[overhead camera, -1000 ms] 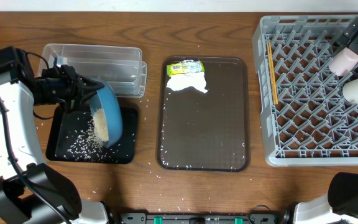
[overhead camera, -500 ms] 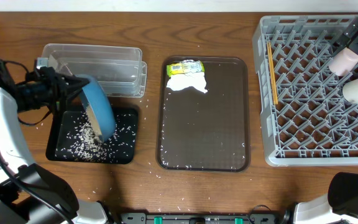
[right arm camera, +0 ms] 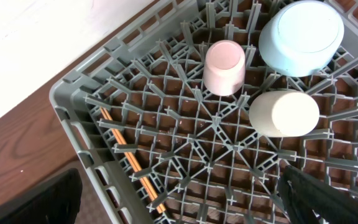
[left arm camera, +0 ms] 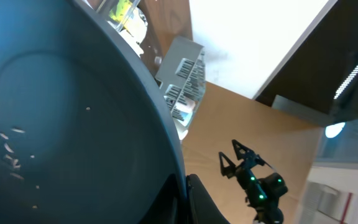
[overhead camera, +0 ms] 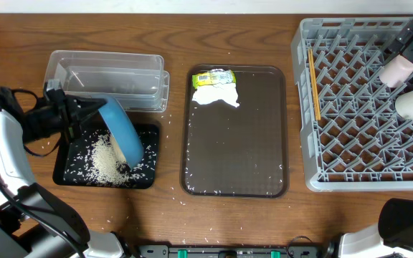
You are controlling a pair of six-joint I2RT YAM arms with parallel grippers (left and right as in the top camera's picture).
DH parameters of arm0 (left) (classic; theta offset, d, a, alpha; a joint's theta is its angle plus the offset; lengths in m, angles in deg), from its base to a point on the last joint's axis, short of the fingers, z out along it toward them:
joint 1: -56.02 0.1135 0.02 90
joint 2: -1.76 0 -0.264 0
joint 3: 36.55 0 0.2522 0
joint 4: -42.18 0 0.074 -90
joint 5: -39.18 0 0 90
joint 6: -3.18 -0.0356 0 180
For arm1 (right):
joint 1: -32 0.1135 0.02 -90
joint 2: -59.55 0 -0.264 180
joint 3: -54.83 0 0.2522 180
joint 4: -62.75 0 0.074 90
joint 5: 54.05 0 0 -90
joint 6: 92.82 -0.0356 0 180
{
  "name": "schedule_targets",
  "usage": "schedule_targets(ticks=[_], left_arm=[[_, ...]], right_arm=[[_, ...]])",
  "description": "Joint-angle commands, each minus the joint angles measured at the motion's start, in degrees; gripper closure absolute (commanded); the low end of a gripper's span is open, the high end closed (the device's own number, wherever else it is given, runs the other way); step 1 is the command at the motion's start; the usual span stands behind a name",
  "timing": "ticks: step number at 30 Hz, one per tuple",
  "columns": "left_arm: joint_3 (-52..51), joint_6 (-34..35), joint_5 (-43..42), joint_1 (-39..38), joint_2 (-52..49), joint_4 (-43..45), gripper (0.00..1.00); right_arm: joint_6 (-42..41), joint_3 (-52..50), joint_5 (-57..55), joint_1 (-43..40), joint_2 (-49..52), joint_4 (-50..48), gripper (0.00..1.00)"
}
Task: Sort waste into correct bins and load items into the dishwasher rack
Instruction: 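Tilt the blue plate with the left gripper to pour rice onto the black tray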
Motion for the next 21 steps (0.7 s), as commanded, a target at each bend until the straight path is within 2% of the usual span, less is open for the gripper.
schedule_targets(ticks=[1,8,11,18,21], left_arm=[[-0.55,-2.43,-4.74,1.51,0.90,-0.31,0.94],[-0.57,-4.37,-7.39,4.31,0.92,-4.09,0.94],[-0.57,-4.79,-7.93,5.75,0.90,-2.10,0.94],[-0.57,-5.46,-8.09,7.78,0.90,-6.93,0.94],[-0.57,-5.49,-9.14,8.20,0.90,-5.16,0.94]], right_arm=[[-0.74,0.31,-0.37,-0.15,0.04,0.00,0.01],[-0.74,0.33,-0.37,-0.15,0.04,-0.02,0.01],[-0.74,0.31,-0.37,-0.15,0.04,0.00,0.01],[-0.74,0.31,-0.37,-0.15,0.04,-0.02,0.01],[-0.74,0.33,-0.37,-0.15,0.04,0.15,0.01]])
